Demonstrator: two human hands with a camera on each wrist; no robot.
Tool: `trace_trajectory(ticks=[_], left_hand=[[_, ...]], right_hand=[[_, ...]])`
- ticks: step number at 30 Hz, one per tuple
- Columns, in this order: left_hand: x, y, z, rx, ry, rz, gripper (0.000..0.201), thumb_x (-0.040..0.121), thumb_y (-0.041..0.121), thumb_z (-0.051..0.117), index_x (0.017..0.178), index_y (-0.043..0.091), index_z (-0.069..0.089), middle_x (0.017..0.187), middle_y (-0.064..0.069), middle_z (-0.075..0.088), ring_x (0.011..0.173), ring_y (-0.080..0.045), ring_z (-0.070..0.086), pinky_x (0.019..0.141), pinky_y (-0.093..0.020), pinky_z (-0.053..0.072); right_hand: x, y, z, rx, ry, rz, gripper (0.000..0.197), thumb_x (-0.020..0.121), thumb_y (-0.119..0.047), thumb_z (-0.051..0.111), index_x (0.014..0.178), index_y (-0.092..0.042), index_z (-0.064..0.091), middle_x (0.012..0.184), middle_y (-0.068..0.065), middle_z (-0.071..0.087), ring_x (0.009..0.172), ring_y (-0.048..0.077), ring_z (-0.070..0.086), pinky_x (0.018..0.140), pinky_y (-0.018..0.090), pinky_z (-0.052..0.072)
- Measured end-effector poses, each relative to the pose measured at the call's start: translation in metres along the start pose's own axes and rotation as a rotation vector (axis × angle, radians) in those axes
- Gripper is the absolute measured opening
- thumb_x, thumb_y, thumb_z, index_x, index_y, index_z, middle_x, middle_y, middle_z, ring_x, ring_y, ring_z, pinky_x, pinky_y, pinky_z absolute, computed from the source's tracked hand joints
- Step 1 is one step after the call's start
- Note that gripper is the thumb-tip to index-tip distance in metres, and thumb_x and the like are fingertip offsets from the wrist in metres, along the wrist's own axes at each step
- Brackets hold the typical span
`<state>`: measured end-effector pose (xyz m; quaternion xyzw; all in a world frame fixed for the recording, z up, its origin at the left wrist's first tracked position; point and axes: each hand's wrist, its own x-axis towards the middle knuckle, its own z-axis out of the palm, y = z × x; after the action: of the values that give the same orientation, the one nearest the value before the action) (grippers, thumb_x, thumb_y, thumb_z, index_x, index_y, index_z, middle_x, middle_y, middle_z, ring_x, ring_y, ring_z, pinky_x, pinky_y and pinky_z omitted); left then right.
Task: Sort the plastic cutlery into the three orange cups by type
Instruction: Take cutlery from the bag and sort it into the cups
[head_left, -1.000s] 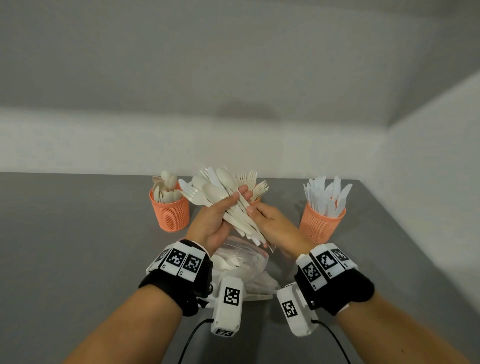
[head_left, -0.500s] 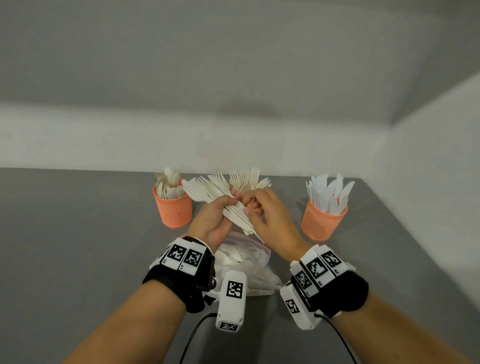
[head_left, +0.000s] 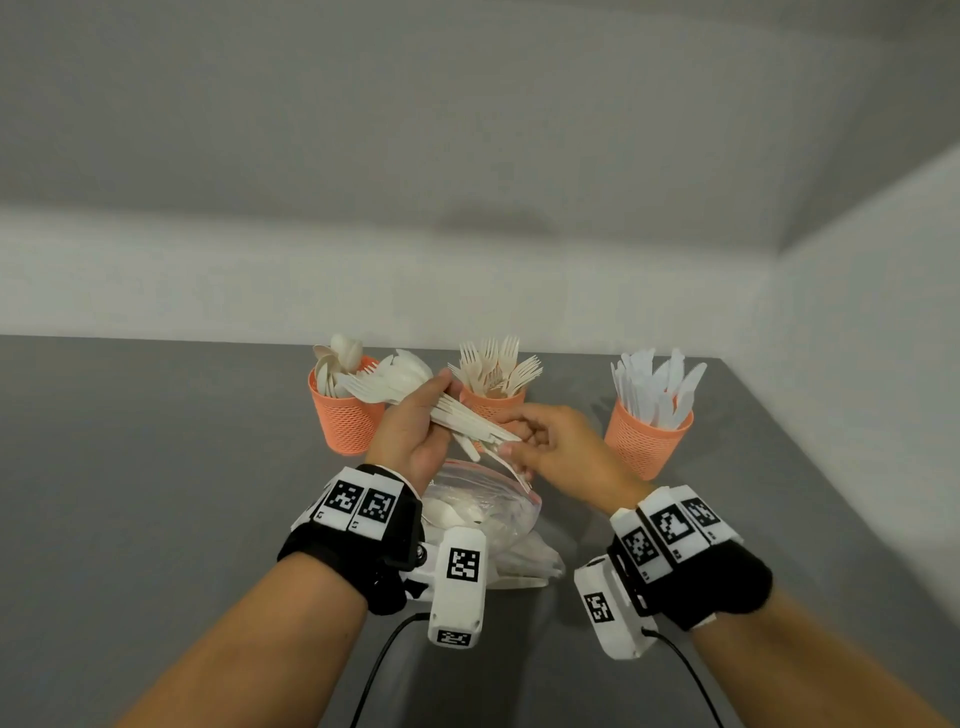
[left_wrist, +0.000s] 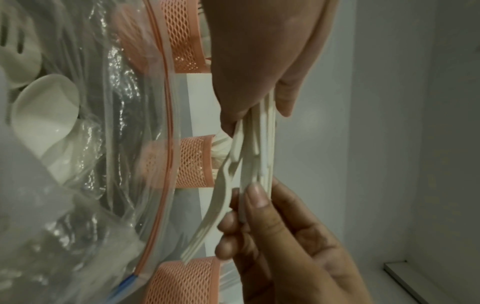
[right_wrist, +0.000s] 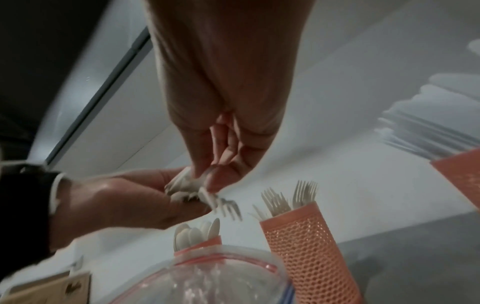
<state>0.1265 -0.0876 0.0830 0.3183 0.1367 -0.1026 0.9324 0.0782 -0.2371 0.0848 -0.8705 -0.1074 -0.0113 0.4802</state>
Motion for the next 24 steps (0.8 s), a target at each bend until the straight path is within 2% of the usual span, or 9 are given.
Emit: trace_trajectory(ticks=[3,6,11,14,16,18,20,22,24], left_hand=[[0.002,0.004,-0.003,0.031,0.071,0.036,0.018,0.088,0.001,0.057,0.072,0.007,0.054,0.055,-0.001,0.056,0.046,-0.006,0.058,0.056,-0.022,0.053],[0.006,0.011,-0.007,-0.017,0.134,0.065,0.018,0.089,0.000,0.056,0.073,0.007,0.052,0.062,-0.004,0.053,0.042,-0.008,0.059,0.043,-0.020,0.050],[0.004,0.008,-0.007,0.024,0.128,0.095,0.013,0.088,-0.001,0.057,0.076,0.004,0.055,0.069,-0.006,0.058,0.062,-0.012,0.060,0.047,-0.020,0.052],[-0.002,0.000,-0.002,0.195,0.043,0.091,0.019,0.089,0.008,0.058,0.070,0.007,0.058,0.056,-0.001,0.065,0.051,-0.009,0.064,0.049,-0.022,0.053],[-0.004,-0.002,-0.001,0.246,0.019,0.124,0.018,0.089,0.012,0.059,0.071,0.007,0.060,0.057,-0.001,0.066,0.051,-0.007,0.064,0.049,-0.021,0.053],[-0.002,0.000,-0.003,0.266,0.055,0.192,0.020,0.089,0.011,0.059,0.069,0.007,0.058,0.053,0.001,0.063,0.047,-0.006,0.062,0.047,-0.018,0.051],[-0.002,0.003,-0.005,0.258,0.094,0.245,0.019,0.089,0.009,0.059,0.071,0.006,0.054,0.049,0.001,0.059,0.045,-0.007,0.060,0.046,-0.019,0.051],[-0.002,0.005,-0.008,0.308,0.079,0.283,0.018,0.089,0.009,0.058,0.072,0.007,0.052,0.048,0.002,0.055,0.044,-0.008,0.059,0.046,-0.021,0.051],[-0.004,0.001,-0.009,0.444,0.051,0.345,0.022,0.090,0.009,0.057,0.069,0.009,0.051,0.046,0.002,0.054,0.043,-0.009,0.057,0.046,-0.024,0.049]], right_hand=[[-0.002,0.005,-0.008,0.067,-0.081,0.069,0.037,0.085,0.003,0.060,0.121,-0.006,0.055,0.067,0.000,0.060,0.047,0.000,0.057,0.051,0.014,0.048],[-0.005,0.012,-0.021,0.069,-0.128,0.112,0.032,0.088,0.003,0.054,0.120,-0.005,0.055,0.069,0.003,0.062,0.051,0.002,0.057,0.051,0.016,0.048],[-0.007,0.010,-0.017,0.038,-0.210,0.111,0.033,0.089,0.001,0.054,0.119,-0.010,0.046,0.076,0.003,0.056,0.055,0.003,0.057,0.058,0.018,0.050],[-0.006,0.006,-0.003,0.044,-0.236,0.099,0.040,0.090,-0.001,0.053,0.124,-0.016,0.038,0.072,0.000,0.052,0.051,0.005,0.053,0.051,0.017,0.047],[-0.007,0.009,-0.004,0.024,-0.292,0.136,0.040,0.092,0.001,0.048,0.126,-0.018,0.039,0.072,0.000,0.054,0.053,0.009,0.053,0.051,0.017,0.045],[-0.010,0.012,-0.014,-0.085,-0.349,0.164,0.030,0.092,0.003,0.045,0.116,-0.015,0.049,0.073,-0.002,0.057,0.056,0.009,0.054,0.057,0.019,0.047],[-0.012,0.017,-0.029,-0.251,-0.324,0.193,0.023,0.088,0.004,0.046,0.096,-0.016,0.054,0.071,-0.006,0.057,0.060,0.006,0.052,0.062,0.017,0.043],[-0.013,0.021,-0.041,-0.334,-0.214,0.209,0.022,0.086,0.002,0.047,0.080,-0.018,0.054,0.066,-0.009,0.053,0.061,0.005,0.048,0.057,0.015,0.036],[-0.013,0.017,-0.044,-0.310,-0.065,0.172,0.023,0.086,-0.004,0.050,0.070,-0.020,0.053,0.062,-0.006,0.050,0.058,0.006,0.044,0.056,0.015,0.034]])
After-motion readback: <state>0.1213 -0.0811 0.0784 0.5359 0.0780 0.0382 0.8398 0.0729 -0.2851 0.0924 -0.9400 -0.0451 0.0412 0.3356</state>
